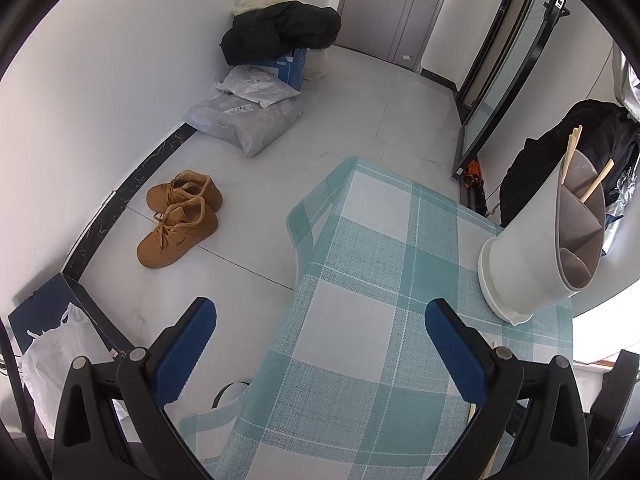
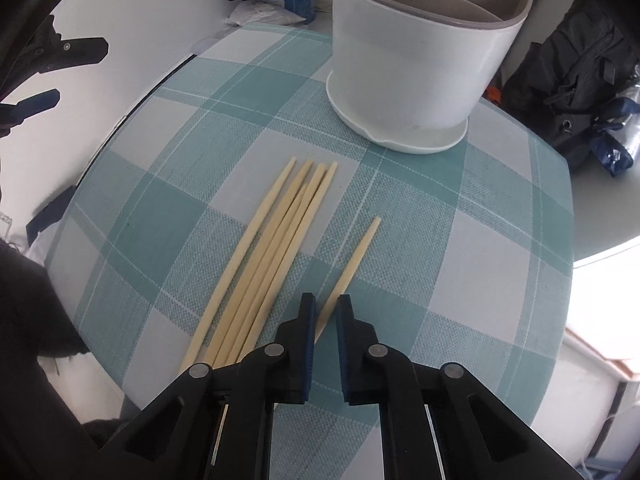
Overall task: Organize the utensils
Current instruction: 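Lower the right gripper onto the pile and close on one wooden chopstick, then lift the chopstick with the right gripper while the left gripper grasps another chopstick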
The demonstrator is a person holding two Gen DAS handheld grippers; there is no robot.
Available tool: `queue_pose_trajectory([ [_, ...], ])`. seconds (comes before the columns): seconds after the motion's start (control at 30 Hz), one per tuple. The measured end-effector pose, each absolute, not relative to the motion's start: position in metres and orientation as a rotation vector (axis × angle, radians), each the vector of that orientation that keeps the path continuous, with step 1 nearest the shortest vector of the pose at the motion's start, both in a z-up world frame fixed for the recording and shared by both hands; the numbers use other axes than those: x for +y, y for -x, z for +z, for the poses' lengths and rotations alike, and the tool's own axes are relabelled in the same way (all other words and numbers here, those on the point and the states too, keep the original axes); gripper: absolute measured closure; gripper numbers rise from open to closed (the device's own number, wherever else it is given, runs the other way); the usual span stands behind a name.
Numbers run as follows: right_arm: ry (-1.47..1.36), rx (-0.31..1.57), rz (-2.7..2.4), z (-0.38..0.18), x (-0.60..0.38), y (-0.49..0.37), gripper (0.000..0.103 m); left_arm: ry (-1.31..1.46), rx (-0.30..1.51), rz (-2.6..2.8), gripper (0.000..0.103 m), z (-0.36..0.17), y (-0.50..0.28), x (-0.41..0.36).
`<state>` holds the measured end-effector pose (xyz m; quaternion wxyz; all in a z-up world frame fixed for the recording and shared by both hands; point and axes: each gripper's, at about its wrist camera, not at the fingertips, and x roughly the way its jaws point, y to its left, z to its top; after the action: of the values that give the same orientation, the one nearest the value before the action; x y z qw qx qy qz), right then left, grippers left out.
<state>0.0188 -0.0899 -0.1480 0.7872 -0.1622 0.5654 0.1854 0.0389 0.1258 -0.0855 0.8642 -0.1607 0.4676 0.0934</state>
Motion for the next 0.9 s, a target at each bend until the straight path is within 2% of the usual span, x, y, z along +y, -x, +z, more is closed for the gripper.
queue_pose_trajectory([
  [0.37,0.280,1.140,0.386,-0.149,-0.084,-0.055,0.091,0.262,1.012,0.198,0.001,-0.097,-0.036,0.116],
  [0.5,0.226,1.110,0.404,-0.148,-0.095,-0.059,0.098,0.250,1.028,0.135,0.001,-0.102,-0.036,0.104],
  [0.7,0.064,1.063,0.427,-0.134,-0.125,-0.065,0.099,0.213,1.099,-0.028,0.002,-0.112,-0.037,0.061],
  [0.9,-0.237,0.995,0.425,-0.114,-0.183,-0.069,0.099,0.103,1.144,-0.097,0.002,-0.122,-0.037,0.018],
])
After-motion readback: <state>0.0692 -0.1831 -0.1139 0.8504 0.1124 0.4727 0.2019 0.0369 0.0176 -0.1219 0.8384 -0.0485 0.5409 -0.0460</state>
